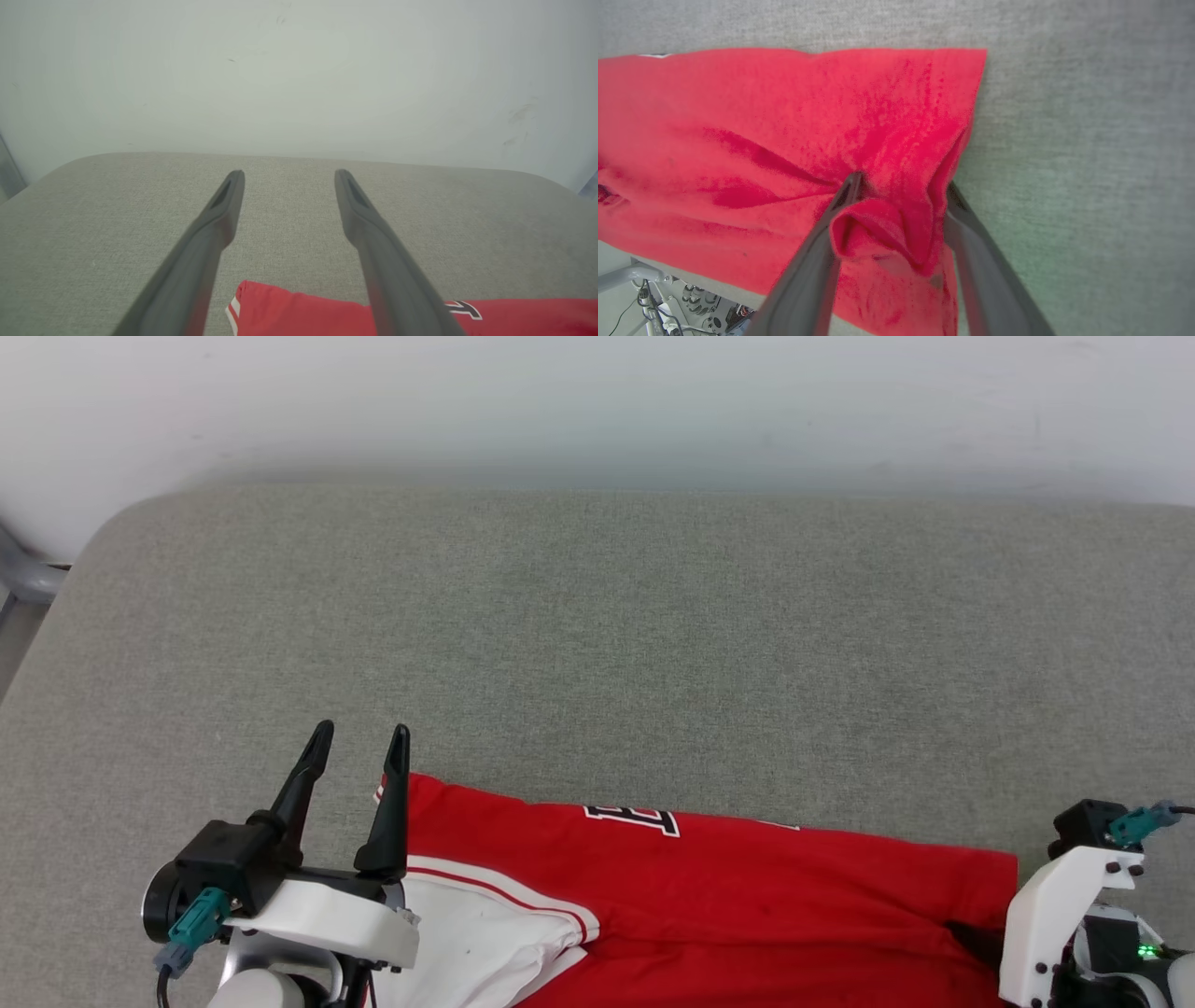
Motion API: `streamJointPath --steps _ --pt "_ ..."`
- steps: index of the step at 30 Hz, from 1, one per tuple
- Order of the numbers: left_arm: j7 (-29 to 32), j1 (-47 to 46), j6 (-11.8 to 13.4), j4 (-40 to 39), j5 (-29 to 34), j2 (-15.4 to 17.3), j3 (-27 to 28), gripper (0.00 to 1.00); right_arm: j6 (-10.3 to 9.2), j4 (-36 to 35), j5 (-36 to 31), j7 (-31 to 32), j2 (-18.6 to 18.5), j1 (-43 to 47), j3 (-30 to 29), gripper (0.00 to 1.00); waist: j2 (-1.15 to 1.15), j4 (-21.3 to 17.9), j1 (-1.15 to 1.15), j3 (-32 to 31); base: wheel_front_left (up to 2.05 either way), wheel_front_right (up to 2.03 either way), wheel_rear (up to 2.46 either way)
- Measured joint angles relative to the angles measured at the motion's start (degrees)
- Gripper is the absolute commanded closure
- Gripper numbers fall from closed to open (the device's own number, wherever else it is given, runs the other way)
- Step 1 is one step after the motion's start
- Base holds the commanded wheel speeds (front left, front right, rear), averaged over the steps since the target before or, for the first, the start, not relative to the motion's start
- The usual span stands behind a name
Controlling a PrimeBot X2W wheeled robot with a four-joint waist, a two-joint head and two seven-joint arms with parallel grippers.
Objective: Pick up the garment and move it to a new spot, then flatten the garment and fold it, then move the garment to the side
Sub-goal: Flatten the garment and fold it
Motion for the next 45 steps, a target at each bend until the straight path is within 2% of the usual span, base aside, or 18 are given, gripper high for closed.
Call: streamJointPath --steps 7,14,21,27,30,33,38,41,45 --pt "0.1 1.0 0.1 1.3 0.6 0.3 -0.5 0.0 0.03 -0.6 1.7 -1.5 -0.3 -0.6 1.3 1.0 0.0 -0.8 0.0 -2.9 0.0 0.0 0.0" --pt "1.0 2.7 1.0 1.2 0.9 1.0 -0.9 0.0 0.04 -2.3 2.3 -2.3 -2.9 -1.4 -1.4 1.0 0.0 -1.9 0.0 -5.9 0.0 0.0 0.0" --pt "1.7 3.9 1.7 0.6 0.9 1.3 -1.1 0.0 0.04 -3.2 -0.3 0.6 -3.8 0.4 -11.0 1.0 0.0 -2.6 0.0 -7.7 0.0 0.0 0.0" --pt "2.2 4.2 2.1 0.4 0.9 1.4 -1.3 0.0 0.03 -4.9 -1.3 4.2 -2.4 1.7 -21.9 1.0 0.0 -2.7 0.0 -7.9 0.0 0.0 0.0" --pt "2.2 4.3 2.2 0.4 0.8 1.5 -1.3 0.0 0.03 -5.0 2.8 7.6 1.6 0.7 -26.1 1.0 0.0 -2.9 0.0 -7.8 0.0 0.0 0.0" --pt "2.3 4.3 2.3 0.4 0.7 1.5 -1.4 0.0 0.03 -4.5 10.5 13.2 7.3 -2.3 -30.8 1.0 0.0 -3.1 0.0 -7.7 0.0 0.0 0.0" --pt "2.3 4.2 2.5 0.3 0.7 1.7 -1.5 0.0 0.03 -1.7 21.0 22.1 9.2 -5.7 -35.2 1.0 0.0 -2.9 0.0 -7.6 0.0 0.0 0.0" --pt "2.3 4.0 2.5 0.2 0.7 1.8 -1.6 0.0 0.03 5.0 31.5 24.0 9.3 -7.3 -33.5 1.0 0.0 -2.5 0.0 -7.4 0.0 0.0 0.0" --pt "2.5 3.7 2.5 0.1 0.5 1.9 -1.8 0.0 0.03 10.3 41.7 22.0 9.5 -8.0 -26.3 1.0 0.0 -1.8 0.0 -7.0 0.0 0.0 0.0"
